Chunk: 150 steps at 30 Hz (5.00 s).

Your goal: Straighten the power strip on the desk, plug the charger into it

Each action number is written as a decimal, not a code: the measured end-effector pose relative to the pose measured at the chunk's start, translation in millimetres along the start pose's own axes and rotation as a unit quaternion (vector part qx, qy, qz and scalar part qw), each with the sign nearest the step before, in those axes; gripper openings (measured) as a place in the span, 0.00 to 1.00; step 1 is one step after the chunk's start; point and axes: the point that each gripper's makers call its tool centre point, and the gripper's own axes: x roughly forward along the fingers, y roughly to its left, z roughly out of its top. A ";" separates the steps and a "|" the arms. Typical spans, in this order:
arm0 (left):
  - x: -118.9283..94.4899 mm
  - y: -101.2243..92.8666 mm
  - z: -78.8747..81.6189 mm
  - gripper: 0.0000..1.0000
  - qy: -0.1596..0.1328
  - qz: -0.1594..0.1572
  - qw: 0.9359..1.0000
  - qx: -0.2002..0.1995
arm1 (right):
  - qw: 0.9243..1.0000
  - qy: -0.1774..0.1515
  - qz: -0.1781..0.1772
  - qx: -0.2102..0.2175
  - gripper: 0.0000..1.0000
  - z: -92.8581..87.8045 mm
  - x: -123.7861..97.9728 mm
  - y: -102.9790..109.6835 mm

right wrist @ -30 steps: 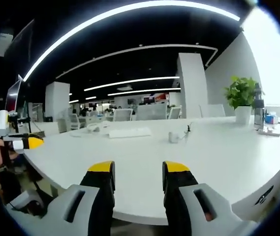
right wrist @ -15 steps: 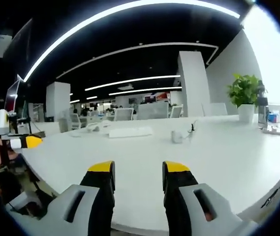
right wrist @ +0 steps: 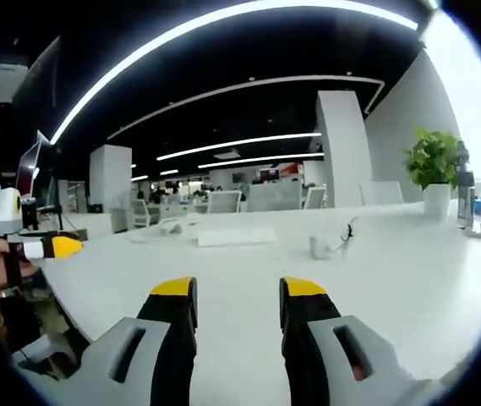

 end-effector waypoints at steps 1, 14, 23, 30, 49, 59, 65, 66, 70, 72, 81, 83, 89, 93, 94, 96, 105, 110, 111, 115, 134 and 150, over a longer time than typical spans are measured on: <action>1.5 -1.1 1.4 0.47 -0.003 -0.002 1.000 -0.001 | 1.000 -0.003 0.001 -0.001 0.38 2.4 1.3 0.2; 26.6 -28.2 1.1 0.46 -0.006 -0.074 0.997 -0.004 | 0.999 -0.009 0.026 -0.030 0.38 11.8 28.9 9.5; 41.8 -25.5 9.4 0.46 -0.027 -0.071 0.997 0.016 | 0.999 -0.011 0.030 -0.032 0.38 13.0 47.7 8.9; 52.4 -17.2 12.6 0.44 -0.029 -0.074 0.997 0.009 | 0.998 -0.005 0.041 -0.039 0.38 12.8 60.7 8.9; 92.0 -19.1 7.7 0.44 -0.011 -0.098 0.995 0.032 | 0.995 0.001 0.080 -0.052 0.38 26.2 97.6 4.3; 119.0 -13.1 14.6 0.40 0.001 -0.112 0.993 0.035 | 0.993 0.001 0.097 -0.066 0.38 35.7 128.2 0.9; 131.7 -18.7 17.9 0.40 0.002 -0.138 0.990 0.033 | 0.991 0.003 0.109 -0.071 0.38 38.0 149.0 -1.9; 133.4 -20.1 18.6 0.40 0.001 -0.145 0.989 0.028 | 0.991 0.006 0.111 -0.074 0.38 37.2 151.5 -1.9; 139.4 -21.7 20.8 0.40 -0.006 -0.154 0.988 0.029 | 0.990 0.008 0.119 -0.078 0.38 36.2 159.8 -1.7; 145.0 -19.4 20.6 0.40 -0.003 -0.154 0.988 0.033 | 0.990 0.009 0.123 -0.075 0.38 35.2 163.8 -1.5; 160.0 -11.3 24.3 0.40 0.003 -0.154 0.987 0.036 | 0.990 0.009 0.121 -0.075 0.35 33.4 181.6 -14.2; 164.1 -9.7 25.5 0.40 0.002 -0.153 0.988 0.033 | 0.990 0.013 0.122 -0.074 0.34 31.1 184.8 -16.0; 180.1 -8.5 27.0 0.40 0.006 -0.154 0.987 0.042 | 0.985 0.030 0.132 -0.104 0.35 21.0 196.5 -19.3; 189.9 -3.3 32.3 0.40 0.000 -0.148 0.988 0.050 | 0.984 0.030 0.134 -0.113 0.35 18.7 204.7 -20.8; 191.8 -2.9 33.5 0.40 -0.001 -0.149 0.987 0.055 | 0.984 0.030 0.135 -0.112 0.35 18.6 206.0 -21.0; 195.1 -1.5 35.8 0.40 -0.001 -0.151 0.987 0.059 | 0.984 0.031 0.139 -0.109 0.35 19.4 210.7 -21.8; 211.2 4.2 36.5 0.41 0.007 -0.154 0.986 0.067 | 0.985 0.029 0.139 -0.097 0.34 22.8 225.5 -24.6; 221.0 5.9 34.4 0.41 0.015 -0.166 0.984 0.065 | 0.987 0.025 0.135 -0.084 0.34 24.7 237.9 -31.8; 223.1 6.2 33.6 0.41 0.017 -0.167 0.983 0.069 | 0.987 0.026 0.135 -0.082 0.34 23.7 240.8 -33.6; 229.7 8.0 29.5 0.41 0.027 -0.169 0.982 0.080 | 0.986 0.038 0.135 -0.086 0.34 16.6 250.2 -39.1; 255.8 9.8 -3.0 0.41 0.088 -0.187 0.974 0.094 | 0.981 0.077 0.149 -0.101 0.33 -11.6 274.7 -52.5; 264.9 7.4 -18.4 0.40 0.114 -0.205 0.968 0.086 | 0.974 0.114 0.156 -0.118 0.36 -29.7 290.9 -58.6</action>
